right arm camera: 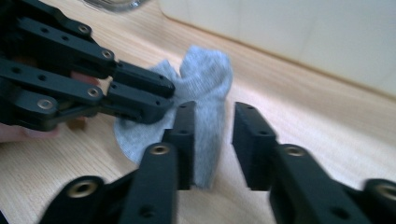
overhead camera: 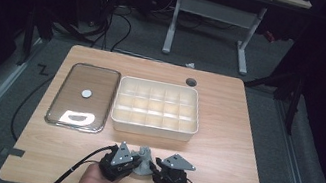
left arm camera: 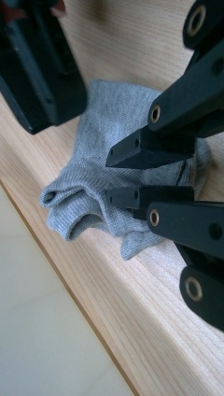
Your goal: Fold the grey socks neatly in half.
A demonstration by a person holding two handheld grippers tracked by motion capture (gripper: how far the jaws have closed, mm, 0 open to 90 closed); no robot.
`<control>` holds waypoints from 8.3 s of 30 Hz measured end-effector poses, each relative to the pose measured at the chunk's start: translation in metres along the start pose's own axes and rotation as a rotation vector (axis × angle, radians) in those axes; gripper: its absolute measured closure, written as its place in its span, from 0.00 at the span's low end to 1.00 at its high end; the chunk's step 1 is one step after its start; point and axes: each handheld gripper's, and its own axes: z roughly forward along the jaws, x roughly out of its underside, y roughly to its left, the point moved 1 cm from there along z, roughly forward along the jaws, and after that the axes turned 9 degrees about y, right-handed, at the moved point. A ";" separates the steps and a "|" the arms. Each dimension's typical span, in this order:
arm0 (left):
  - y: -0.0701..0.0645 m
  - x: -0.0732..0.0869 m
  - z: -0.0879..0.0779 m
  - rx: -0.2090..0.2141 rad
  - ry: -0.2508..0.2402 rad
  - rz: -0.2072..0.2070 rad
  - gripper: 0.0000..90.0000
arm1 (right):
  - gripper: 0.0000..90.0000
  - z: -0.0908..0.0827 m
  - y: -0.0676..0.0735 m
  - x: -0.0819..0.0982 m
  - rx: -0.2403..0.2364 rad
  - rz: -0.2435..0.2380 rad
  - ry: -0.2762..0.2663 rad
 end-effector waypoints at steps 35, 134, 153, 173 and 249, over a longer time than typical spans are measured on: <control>0.001 -0.001 0.002 0.017 0.017 0.001 0.95 | 0.74 -0.013 0.000 -0.011 0.017 -0.014 -0.011; -0.024 -0.009 0.004 -0.055 0.074 0.042 0.95 | 0.96 0.000 0.012 -0.009 0.035 -0.024 -0.001; -0.008 -0.001 -0.003 -0.027 0.102 0.000 0.85 | 0.96 0.011 0.017 -0.001 0.015 -0.055 0.018; 0.006 -0.001 -0.023 0.004 -0.056 -0.039 0.87 | 0.98 0.014 0.016 0.004 0.004 -0.059 -0.001; 0.010 -0.006 0.004 0.053 -0.073 -0.134 1.00 | 0.90 -0.005 0.024 0.008 -0.046 -0.088 -0.008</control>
